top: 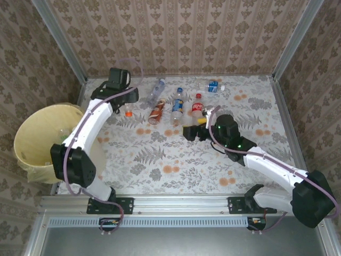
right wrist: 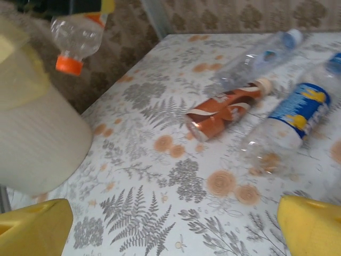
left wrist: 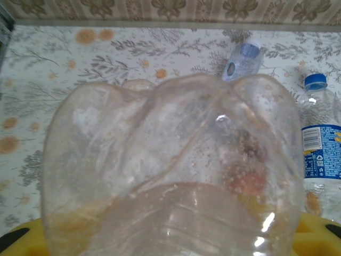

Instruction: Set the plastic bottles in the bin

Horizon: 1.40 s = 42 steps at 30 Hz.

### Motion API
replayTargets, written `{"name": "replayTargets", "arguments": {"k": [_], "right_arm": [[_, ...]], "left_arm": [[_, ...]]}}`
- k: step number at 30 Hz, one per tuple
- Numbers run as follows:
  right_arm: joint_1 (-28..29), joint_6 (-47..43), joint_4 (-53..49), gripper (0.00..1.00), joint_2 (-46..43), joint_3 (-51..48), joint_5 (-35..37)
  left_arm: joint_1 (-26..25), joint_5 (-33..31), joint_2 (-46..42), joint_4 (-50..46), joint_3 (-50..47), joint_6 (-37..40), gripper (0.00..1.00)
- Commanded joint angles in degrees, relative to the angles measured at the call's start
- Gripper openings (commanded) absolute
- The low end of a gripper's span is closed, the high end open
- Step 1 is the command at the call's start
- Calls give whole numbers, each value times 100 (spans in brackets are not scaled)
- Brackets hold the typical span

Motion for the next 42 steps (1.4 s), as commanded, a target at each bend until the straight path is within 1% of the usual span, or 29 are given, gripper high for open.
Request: {"name": "replayTargets", "arguments": {"k": [1, 6, 10, 13, 15, 16, 20, 21, 24, 29, 32, 36, 39, 42], "right_arm": [[160, -609, 277, 100, 125, 71, -367], [255, -734, 457, 100, 306, 183, -432], [272, -765, 588, 100, 420, 239, -403], [281, -770, 609, 100, 511, 297, -401], [290, -751, 601, 100, 556, 343, -368], [299, -748, 572, 100, 576, 370, -334], [307, -748, 444, 100, 585, 438, -241], [307, -757, 407, 100, 577, 443, -214], [313, -773, 350, 100, 576, 451, -162], [316, -774, 359, 100, 576, 452, -109], [316, -783, 366, 100, 576, 452, -28], [316, -800, 311, 100, 559, 468, 11], [316, -802, 294, 100, 591, 487, 14], [316, -763, 302, 100, 638, 520, 7]], "left_arm": [[-28, -379, -527, -494, 120, 274, 55], [-15, -939, -1222, -1103, 396, 412, 55], [38, -1631, -1647, -1666, 809, 508, 55], [311, -1958, -1942, -1777, 897, 550, 55], [636, -1948, -2151, -1805, 874, 554, 55], [825, -1865, -2265, -1785, 829, 574, 55], [1929, -1132, -2720, -1586, 402, 599, 56], [2158, -1034, -2770, -1610, 336, 593, 56], [2755, -721, -2910, -1661, 118, 565, 55], [3919, -61, -3080, -1737, -334, 321, 56], [4479, 511, -3181, -1725, -647, 250, 57], [4877, 852, -3256, -1750, -870, 181, 57], [4926, 973, -3267, -1839, -920, 95, 58], [4926, 959, -3232, -2004, -920, -7, 63]]}}
